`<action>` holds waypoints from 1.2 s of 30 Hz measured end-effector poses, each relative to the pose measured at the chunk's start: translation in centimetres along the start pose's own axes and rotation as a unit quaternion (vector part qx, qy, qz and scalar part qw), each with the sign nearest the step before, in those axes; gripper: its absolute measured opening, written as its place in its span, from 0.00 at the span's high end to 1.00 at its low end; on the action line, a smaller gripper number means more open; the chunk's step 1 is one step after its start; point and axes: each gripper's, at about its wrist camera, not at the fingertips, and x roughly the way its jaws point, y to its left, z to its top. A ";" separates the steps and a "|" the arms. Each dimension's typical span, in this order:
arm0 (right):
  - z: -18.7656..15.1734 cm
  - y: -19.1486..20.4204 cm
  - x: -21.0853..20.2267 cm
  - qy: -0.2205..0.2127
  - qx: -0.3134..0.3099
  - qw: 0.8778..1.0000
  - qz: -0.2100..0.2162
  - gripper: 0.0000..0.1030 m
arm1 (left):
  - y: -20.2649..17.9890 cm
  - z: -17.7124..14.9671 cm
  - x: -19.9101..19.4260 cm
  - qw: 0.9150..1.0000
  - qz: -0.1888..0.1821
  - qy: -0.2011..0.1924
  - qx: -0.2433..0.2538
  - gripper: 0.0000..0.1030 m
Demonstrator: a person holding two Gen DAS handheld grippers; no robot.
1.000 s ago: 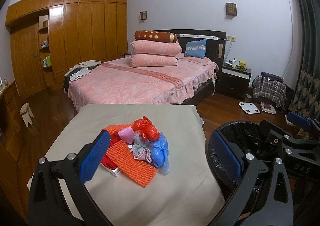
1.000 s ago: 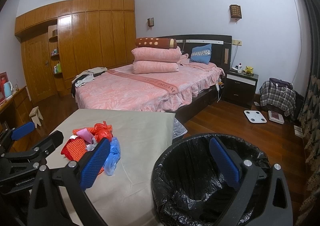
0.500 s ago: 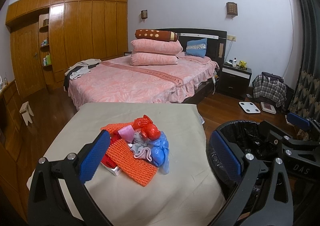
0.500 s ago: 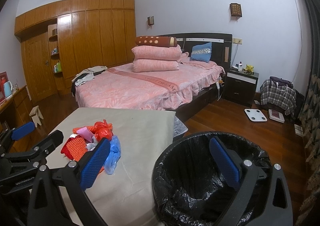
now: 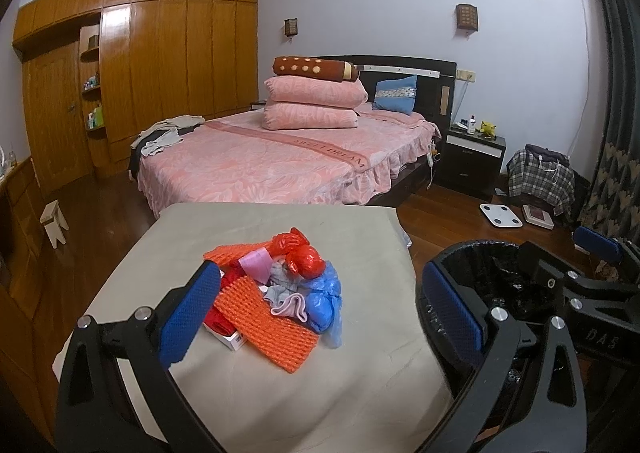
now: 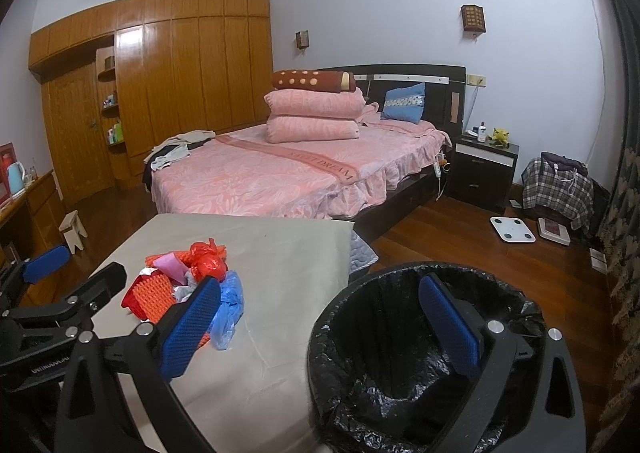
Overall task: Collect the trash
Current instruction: 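Grasp the blue plastic bag with the right tool while the left tool grasps the orange mesh sleeve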
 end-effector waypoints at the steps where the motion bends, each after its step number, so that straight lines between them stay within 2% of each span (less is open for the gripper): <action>1: 0.0 0.1 0.2 0.001 0.000 1.000 -0.001 0.06 | 0.1 -0.2 0.1 1.000 0.002 0.001 -0.001 0.05; 5: -0.3 0.6 1.3 0.009 0.002 1.000 0.003 0.06 | 2.3 -0.9 1.1 1.000 0.018 0.008 -0.009 0.05; 14: -2.3 3.6 6.9 0.059 -0.019 0.998 0.033 0.06 | 9.1 -4.0 5.3 0.992 0.081 0.077 -0.053 0.05; 18: -3.4 5.2 10.0 0.080 -0.026 0.995 0.056 0.11 | 10.9 -5.5 6.9 0.989 0.093 0.103 -0.058 0.05; 20: -3.8 5.9 11.6 0.090 -0.019 0.993 0.072 0.15 | 11.4 -6.0 7.5 0.988 0.093 0.108 -0.057 0.05; 24: -4.8 7.4 14.1 0.111 -0.029 0.990 0.076 0.18 | 11.8 -6.4 9.0 0.988 0.091 0.112 -0.051 0.05; 29: -6.1 9.3 16.4 0.135 -0.048 0.986 0.083 0.18 | 11.8 -6.9 10.5 0.988 0.085 0.120 -0.046 0.08; 33: -6.7 10.3 17.7 0.154 -0.055 0.983 0.088 0.18 | 11.9 -7.3 11.5 0.987 0.081 0.129 -0.043 0.20; 36: -7.1 11.0 18.9 0.161 -0.066 0.981 0.087 0.19 | 12.3 -7.5 12.1 0.987 0.077 0.135 -0.050 0.21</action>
